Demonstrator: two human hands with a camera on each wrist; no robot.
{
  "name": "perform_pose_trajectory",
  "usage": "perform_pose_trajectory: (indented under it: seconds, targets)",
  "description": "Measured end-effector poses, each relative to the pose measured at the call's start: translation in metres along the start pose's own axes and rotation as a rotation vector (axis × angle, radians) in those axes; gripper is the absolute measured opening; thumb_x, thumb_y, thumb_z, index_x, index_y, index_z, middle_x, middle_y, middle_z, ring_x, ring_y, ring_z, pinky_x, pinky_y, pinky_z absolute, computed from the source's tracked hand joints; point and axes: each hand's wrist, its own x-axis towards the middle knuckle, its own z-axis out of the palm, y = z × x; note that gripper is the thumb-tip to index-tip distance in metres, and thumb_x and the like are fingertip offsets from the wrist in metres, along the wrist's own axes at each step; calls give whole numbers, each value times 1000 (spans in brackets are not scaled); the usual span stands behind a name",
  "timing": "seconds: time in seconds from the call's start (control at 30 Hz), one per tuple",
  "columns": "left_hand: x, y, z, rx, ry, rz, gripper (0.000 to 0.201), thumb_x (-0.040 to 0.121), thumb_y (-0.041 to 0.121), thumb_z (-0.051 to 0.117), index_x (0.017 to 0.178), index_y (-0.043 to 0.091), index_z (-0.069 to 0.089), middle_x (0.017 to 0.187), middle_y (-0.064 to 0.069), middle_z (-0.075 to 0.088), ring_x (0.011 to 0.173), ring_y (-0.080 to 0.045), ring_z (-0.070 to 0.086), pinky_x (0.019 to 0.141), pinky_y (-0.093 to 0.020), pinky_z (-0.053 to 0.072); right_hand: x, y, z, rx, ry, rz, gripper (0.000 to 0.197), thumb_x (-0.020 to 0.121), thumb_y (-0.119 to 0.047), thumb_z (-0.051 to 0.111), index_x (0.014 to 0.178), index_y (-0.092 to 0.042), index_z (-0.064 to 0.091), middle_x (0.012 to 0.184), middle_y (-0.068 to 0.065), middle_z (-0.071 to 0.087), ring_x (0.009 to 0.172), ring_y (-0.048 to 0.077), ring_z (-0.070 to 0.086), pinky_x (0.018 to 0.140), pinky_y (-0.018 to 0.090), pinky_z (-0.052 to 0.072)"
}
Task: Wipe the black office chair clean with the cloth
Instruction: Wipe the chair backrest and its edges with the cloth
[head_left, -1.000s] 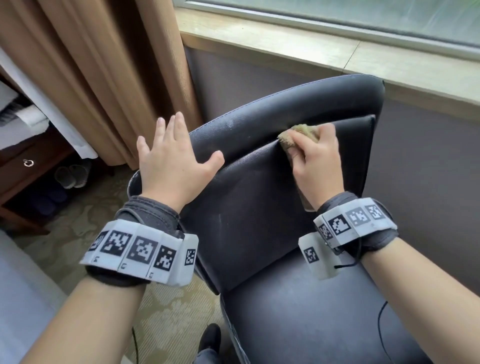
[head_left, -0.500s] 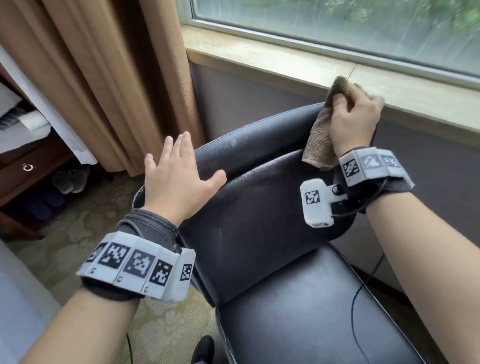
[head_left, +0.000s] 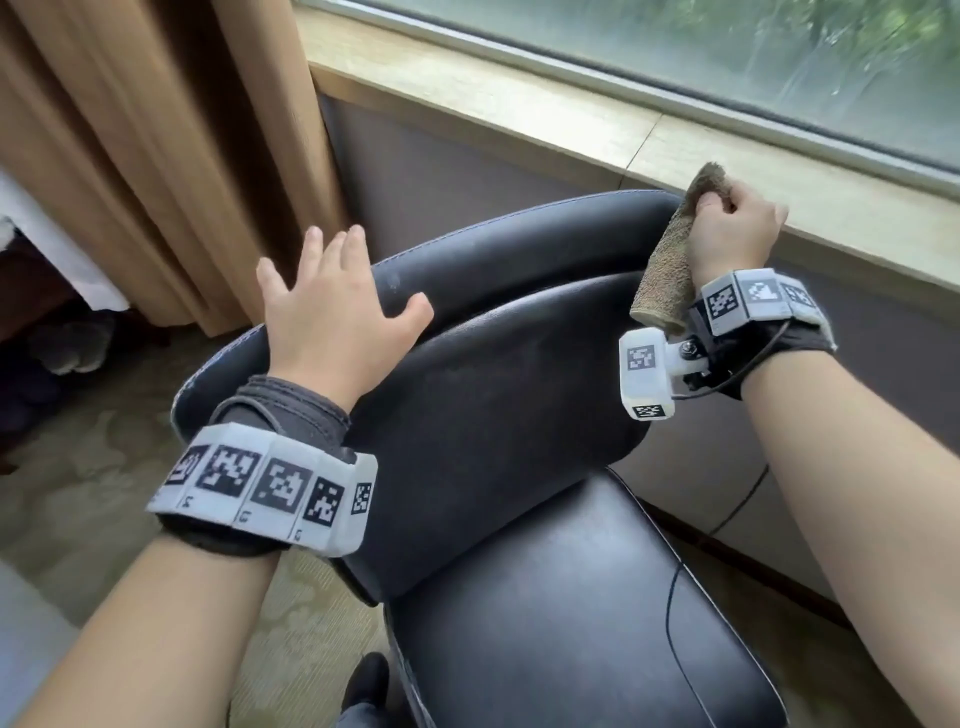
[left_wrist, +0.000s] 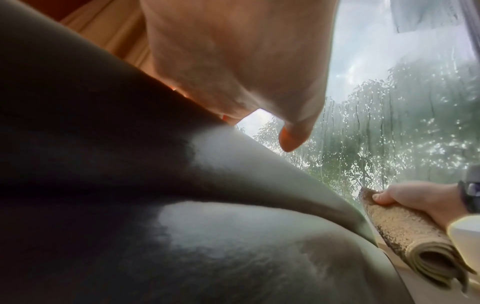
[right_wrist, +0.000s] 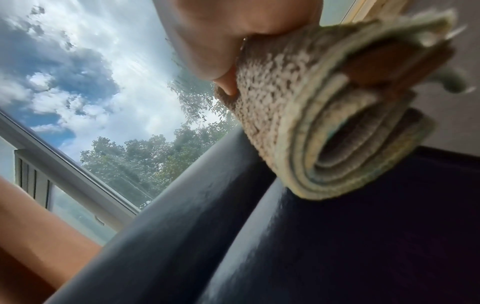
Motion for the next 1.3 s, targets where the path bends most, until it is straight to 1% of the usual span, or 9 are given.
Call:
perform_pose_trajectory:
  seconds: [0.13,0.23,0.37,0.53,0.63,0.8,1.03,1.23,1.3]
  targets:
    - [14,16,5,-21,-11,-13,77,87,52,41,146,6,22,152,-5,29,144,-20,11,111,-55,7,14,2,-7,-84,-22,35,33,93,-19,42,118,-21,63,131,14,40,105,22,48,90,15,28]
    - [20,18,8,5,-19,-25,79,86,54,40,146,6,22,151,-6,31,144,-20,13,109,-56,9,22,7,-4,-105,-70,24,31,90,-19,44,111,-18,67,131,9,47,107,21,51,88,18,33]
    - [25,17,9,15,-51,-29,81,84,56,40,146,7,21,151,-5,31,144,-17,13,110,-54,9,31,5,-1,-182,-157,-56,33,92,-16,41,117,-15,63,128,11,45,108,25,48,91,18,31]
    - [28,16,11,31,-43,-26,83,83,58,43,146,8,20,152,-4,28,144,-17,13,111,-52,9,20,-8,13,-165,-245,-275,30,95,-15,43,117,-9,63,109,5,35,107,26,48,93,23,33]
    - [27,17,10,37,-44,-20,84,83,58,42,147,8,20,153,-4,27,144,-18,13,111,-52,10,21,-5,11,-180,-195,-270,30,96,-14,41,118,-9,62,122,15,41,109,28,49,92,25,34]
    - [28,19,10,26,-42,-17,84,83,58,42,147,9,19,154,-3,24,144,-17,13,111,-51,11,30,2,1,-236,-131,-95,34,97,-13,34,120,-7,59,129,18,37,107,33,51,90,26,34]
    - [28,16,11,11,-42,-6,85,83,58,43,147,9,18,155,-3,21,144,-18,13,111,-48,14,15,-4,17,-232,-152,-315,31,95,-15,41,118,-9,61,126,17,39,108,33,49,92,31,37]
    - [30,19,12,9,-40,-1,84,83,58,43,147,8,19,155,-3,23,144,-19,14,111,-49,15,33,7,3,-330,-88,-140,33,97,-15,37,119,-7,59,129,18,37,110,34,50,91,32,38]
    - [31,19,12,13,-42,-4,84,83,58,44,147,8,19,154,-3,23,143,-19,14,110,-49,15,29,2,8,-311,-96,-169,32,96,-14,38,119,-7,60,130,16,36,113,33,48,94,31,36]
